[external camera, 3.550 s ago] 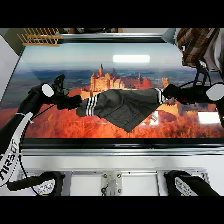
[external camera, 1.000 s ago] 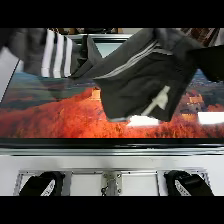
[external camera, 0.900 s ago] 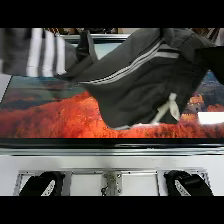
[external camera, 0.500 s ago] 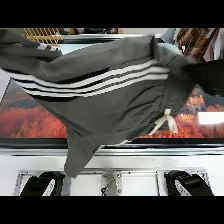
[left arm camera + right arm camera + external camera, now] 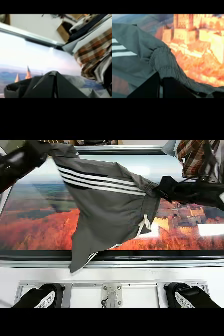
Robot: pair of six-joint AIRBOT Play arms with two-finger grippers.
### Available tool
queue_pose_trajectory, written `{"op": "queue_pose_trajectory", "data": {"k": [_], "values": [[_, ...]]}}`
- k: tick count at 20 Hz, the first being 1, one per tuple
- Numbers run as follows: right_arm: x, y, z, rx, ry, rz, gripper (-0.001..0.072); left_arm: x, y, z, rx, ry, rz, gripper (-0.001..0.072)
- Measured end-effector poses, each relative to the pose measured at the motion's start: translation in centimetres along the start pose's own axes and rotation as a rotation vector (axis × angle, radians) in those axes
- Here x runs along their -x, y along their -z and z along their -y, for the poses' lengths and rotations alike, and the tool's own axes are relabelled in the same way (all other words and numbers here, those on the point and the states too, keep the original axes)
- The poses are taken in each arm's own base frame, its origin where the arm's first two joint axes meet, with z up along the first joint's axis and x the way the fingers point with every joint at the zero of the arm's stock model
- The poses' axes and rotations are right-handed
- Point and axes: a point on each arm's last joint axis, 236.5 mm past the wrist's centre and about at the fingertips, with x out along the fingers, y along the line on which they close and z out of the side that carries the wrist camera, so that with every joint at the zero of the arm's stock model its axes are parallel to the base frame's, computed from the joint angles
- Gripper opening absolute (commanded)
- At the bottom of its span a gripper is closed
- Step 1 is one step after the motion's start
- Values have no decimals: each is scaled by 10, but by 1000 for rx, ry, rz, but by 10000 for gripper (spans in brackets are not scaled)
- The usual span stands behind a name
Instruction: Fold the clothes and pants, and hang the long-sleeved shirts on hangers.
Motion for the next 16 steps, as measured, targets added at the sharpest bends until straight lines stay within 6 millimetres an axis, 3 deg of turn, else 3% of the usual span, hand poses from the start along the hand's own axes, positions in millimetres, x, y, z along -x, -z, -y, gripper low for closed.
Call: {"op": "queue_pose_trajectory", "data": {"k": [3,5,6,9,11,16], "values": [[-13,-20,2,64,-7,70,17,-30,-7,4,-45,23,-27,6],[-6,-33,-6,112,-29,133,17,-23,-33,31,-94,69,13,6],[4,-39,-15,133,-52,170,17,-10,-48,51,-124,101,42,6],[45,-49,-49,171,-149,272,18,52,-89,116,-218,196,140,6],[82,-49,-74,181,-228,337,18,107,-106,158,-284,257,202,6],[175,-33,-119,229,-380,476,18,232,-112,228,-406,357,332,6]]}}
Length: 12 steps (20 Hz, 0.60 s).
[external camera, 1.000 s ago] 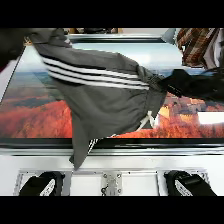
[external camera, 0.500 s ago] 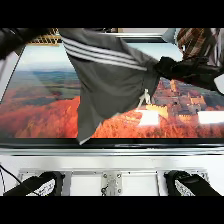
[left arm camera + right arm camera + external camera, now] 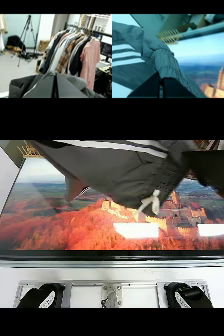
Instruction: Fold the clothes and pants, and hang the long-sleeved shirts on hangers.
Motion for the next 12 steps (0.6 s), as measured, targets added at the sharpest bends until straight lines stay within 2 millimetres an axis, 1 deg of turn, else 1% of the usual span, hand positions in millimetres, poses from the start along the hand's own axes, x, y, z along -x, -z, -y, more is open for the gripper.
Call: {"op": "queue_pose_trajectory", "data": {"k": [1,3,4,6,7,9,10,12], "values": [[13,-4,-11,5,-21,22,17,14,-9,13,-19,11,23,6],[32,-4,-27,-9,-49,32,18,35,-22,33,-46,29,58,6],[38,-1,-31,-24,-55,21,17,41,-26,38,-54,34,67,6],[45,14,-33,-68,-51,-35,18,40,-23,38,-55,33,54,6],[45,24,-29,-98,-32,-80,17,35,-18,33,-50,28,36,6],[42,48,-13,-161,35,-182,17,11,5,12,-16,15,-39,6],[39,62,0,-194,87,-241,17,-5,23,-3,12,4,-94,6],[31,88,28,-247,187,-342,17,-44,70,-43,83,-29,-226,6]]}}
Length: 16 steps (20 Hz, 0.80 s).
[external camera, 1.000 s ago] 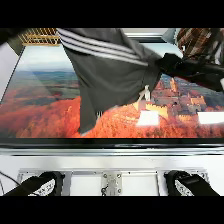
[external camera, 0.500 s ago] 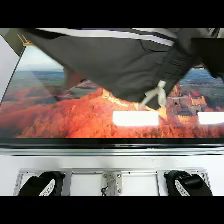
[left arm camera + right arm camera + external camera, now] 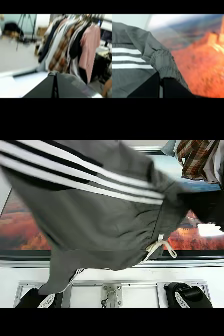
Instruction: Fold the clothes and pants, and hang the long-sleeved shirts on hangers.
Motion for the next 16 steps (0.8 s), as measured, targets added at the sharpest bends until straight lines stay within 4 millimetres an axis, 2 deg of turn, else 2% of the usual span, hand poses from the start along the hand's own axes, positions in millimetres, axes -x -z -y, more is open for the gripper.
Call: {"op": "queue_pose_trajectory", "data": {"k": [2,4,7,9,12,13,14,15,16], "values": [[-28,12,33,-62,96,-95,17,-53,45,-48,82,-31,-134,6],[-58,20,66,-107,177,-172,17,-104,98,-100,169,-68,-256,6],[-114,14,114,-158,272,-206,18,-165,179,-173,289,-130,-376,6],[-153,1,143,-179,304,-173,18,-194,221,-210,347,-169,-402,6],[-201,-17,180,-177,329,-107,20,-221,265,-254,399,-228,-399,7],[-217,-22,191,-169,334,-83,68,-226,275,-263,409,-242,-398,6],[-228,-27,201,-156,338,-63,280,-230,284,-271,417,-253,-398,84],[-238,-31,210,-144,341,-40,537,-233,292,-277,424,-262,-401,492],[-246,-36,217,-133,342,-17,664,-235,297,-281,428,-268,-402,707]]}}
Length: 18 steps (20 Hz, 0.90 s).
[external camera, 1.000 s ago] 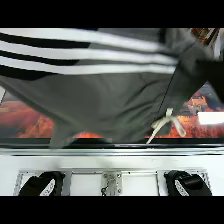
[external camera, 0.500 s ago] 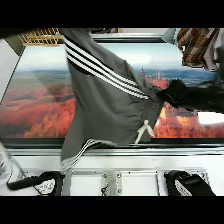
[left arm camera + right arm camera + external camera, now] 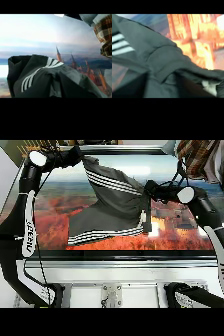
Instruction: Fold the clothes and pants, and hang the long-sleeved shirts on hangers.
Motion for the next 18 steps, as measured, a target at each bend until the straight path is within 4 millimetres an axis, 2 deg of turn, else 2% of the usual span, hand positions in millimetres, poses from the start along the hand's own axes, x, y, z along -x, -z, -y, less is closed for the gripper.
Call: {"op": "queue_pose_trajectory", "data": {"k": [3,4,6,8,10,12,13,16,18], "values": [[-15,-23,7,9,-10,92,655,-1,-3,-10,8,-13,8,705],[-13,-33,8,14,-14,126,655,5,-6,-13,7,-19,7,667],[3,-55,8,27,-22,192,655,26,-12,-18,3,-32,-11,667],[29,-71,2,74,-29,249,655,54,-10,-27,-25,-72,-64,667],[61,-74,-6,152,-28,267,655,87,2,-45,-49,-165,-138,667],[90,-66,-12,224,-23,257,655,123,28,-73,-38,-295,-218,667],[102,-59,-13,248,-19,246,655,142,48,-89,-23,-363,-265,668],[132,-36,-12,296,-14,216,656,187,124,-131,62,-502,-402,667],[143,-24,-8,306,-13,204,655,212,186,-157,137,-566,-495,668]]}}
